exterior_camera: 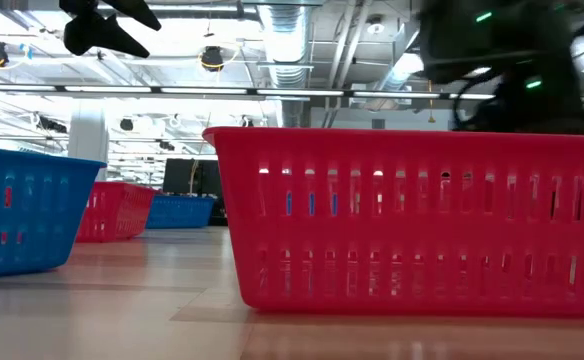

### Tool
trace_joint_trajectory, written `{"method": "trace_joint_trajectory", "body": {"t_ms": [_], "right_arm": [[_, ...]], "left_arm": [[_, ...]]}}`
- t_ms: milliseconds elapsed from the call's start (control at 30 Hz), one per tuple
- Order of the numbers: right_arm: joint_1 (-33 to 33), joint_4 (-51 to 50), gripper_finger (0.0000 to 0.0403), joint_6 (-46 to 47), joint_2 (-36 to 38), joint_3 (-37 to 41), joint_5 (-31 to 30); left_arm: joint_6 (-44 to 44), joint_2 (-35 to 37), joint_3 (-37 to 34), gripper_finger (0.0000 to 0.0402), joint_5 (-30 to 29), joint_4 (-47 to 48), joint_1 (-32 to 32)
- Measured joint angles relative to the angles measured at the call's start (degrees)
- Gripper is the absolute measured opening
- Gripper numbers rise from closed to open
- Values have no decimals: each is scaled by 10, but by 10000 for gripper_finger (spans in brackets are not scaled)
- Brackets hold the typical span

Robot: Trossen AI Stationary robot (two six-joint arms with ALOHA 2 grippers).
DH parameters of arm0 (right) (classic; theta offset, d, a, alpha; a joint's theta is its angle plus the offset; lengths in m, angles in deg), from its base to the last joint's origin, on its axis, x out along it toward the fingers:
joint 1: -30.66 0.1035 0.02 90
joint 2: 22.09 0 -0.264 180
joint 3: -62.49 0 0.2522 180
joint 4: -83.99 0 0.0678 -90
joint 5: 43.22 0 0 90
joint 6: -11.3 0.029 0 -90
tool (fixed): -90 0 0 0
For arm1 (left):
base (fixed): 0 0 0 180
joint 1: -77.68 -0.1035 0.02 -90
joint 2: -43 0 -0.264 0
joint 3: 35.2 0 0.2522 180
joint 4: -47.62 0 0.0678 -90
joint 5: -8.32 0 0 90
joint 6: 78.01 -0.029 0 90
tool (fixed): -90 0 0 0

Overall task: Stack baskets by color
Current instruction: Move the stacked orange bins to the middle right of the table, then stack the bottom blue bin into the right blue bin

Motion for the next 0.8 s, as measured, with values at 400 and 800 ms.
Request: {"method": "trace_joint_trajectory", "body": {"t_ms": [400, 800], "right_arm": [[-144, 31, 170, -165, 0, -82, -15], [-102, 371, 170, -246, -8, -238, -19]], "left_arm": [[36, 2, 0, 263, 54, 1, 0], [63, 1, 0, 263, 111, 1, 0]]}}
